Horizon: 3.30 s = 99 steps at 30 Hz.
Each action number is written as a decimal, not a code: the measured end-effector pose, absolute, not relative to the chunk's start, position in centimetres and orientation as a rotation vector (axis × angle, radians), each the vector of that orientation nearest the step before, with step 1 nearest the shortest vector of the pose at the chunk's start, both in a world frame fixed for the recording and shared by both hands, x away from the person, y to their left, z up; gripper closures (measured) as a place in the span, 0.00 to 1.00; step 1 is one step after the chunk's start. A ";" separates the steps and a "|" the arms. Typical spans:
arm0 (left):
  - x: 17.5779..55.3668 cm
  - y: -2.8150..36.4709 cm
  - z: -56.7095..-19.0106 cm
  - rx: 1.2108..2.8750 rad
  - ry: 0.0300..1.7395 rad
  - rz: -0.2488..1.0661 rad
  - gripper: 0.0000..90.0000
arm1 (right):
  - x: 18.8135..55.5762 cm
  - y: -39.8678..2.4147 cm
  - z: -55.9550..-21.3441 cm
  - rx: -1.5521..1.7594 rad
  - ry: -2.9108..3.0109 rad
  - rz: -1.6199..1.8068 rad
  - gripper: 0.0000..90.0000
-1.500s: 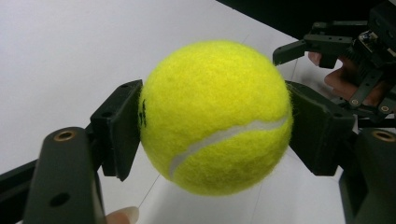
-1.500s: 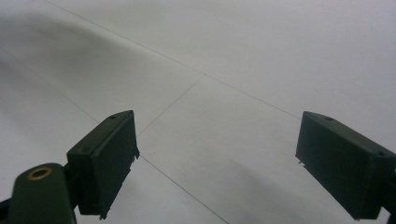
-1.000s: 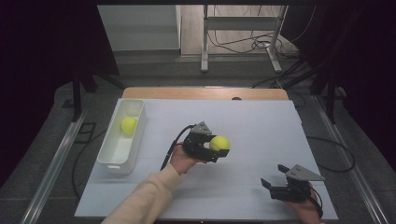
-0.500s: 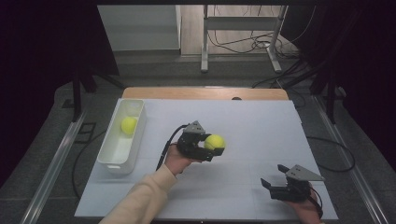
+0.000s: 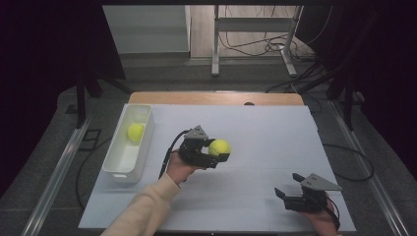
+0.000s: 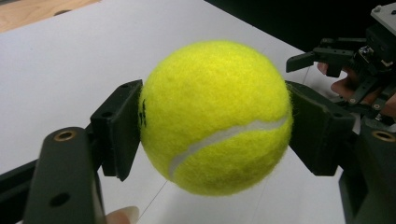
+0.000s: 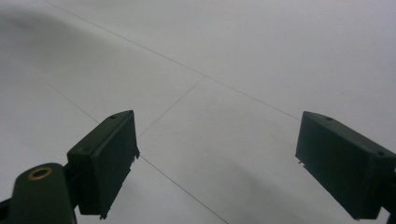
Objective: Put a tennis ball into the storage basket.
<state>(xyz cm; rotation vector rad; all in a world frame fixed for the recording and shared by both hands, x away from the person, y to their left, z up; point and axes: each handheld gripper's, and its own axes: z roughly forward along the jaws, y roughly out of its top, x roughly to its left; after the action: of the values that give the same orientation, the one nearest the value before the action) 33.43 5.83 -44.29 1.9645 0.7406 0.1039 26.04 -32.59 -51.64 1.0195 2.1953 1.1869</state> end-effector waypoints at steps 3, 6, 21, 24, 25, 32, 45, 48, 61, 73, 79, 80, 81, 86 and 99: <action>33.3 6.4 -44.2 1.958 0.752 0.112 0.30 | 26.0 -32.6 -51.6 1.018 2.194 1.187 0.15; 33.2 7.0 -44.1 1.950 0.764 0.120 0.30 | 26.0 -32.6 -51.6 1.017 2.190 1.187 0.15; 32.9 9.5 -43.8 1.922 0.814 0.164 0.30 | 26.0 -32.5 -51.5 1.017 2.188 1.186 0.15; 32.8 9.9 -43.7 1.915 0.826 0.173 0.30 | 26.0 -32.5 -51.5 1.018 2.187 1.186 0.15; 32.8 10.1 -43.7 1.908 0.832 0.170 0.30 | 26.0 -32.5 -51.5 1.018 2.187 1.187 0.15; 32.8 11.2 -43.5 1.896 0.850 0.192 0.30 | 26.0 -32.5 -51.5 1.017 2.187 1.187 0.15; 32.3 13.2 -42.8 1.874 0.880 0.225 0.30 | 26.0 -32.4 -51.5 1.011 2.187 1.193 0.15; 32.3 13.6 -42.7 1.865 0.887 0.233 0.30 | 26.0 -32.4 -51.5 1.012 2.187 1.193 0.15; 32.1 15.4 -42.5 1.849 0.917 0.264 0.30 | 26.0 -32.4 -51.5 1.012 2.188 1.193 0.15; 31.9 17.3 -42.5 1.833 0.953 0.291 0.30 | 26.0 -32.4 -51.5 1.012 2.190 1.189 0.15; 31.8 18.3 -42.5 1.822 0.973 0.305 0.30 | 26.1 -32.4 -51.5 1.013 2.190 1.187 0.15; 31.8 18.4 -42.5 1.822 0.974 0.306 0.30 | 26.0 -32.4 -51.5 1.014 2.191 1.183 0.15; 31.8 18.7 -42.5 1.819 0.981 0.309 0.30 | 26.0 -32.3 -51.5 1.014 2.190 1.182 0.15; 31.8 19.5 -42.6 1.812 1.004 0.318 0.30 | 26.1 -32.4 -51.5 1.015 2.189 1.180 0.15; 31.8 21.5 -42.6 1.805 1.058 0.351 0.30 | 26.1 -32.4 -51.5 1.017 2.188 1.180 0.15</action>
<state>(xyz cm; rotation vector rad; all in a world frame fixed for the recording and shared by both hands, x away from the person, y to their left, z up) 31.77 21.51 -42.63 1.8051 1.0577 0.3508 26.07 -32.37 -51.51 1.0166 2.1883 1.1796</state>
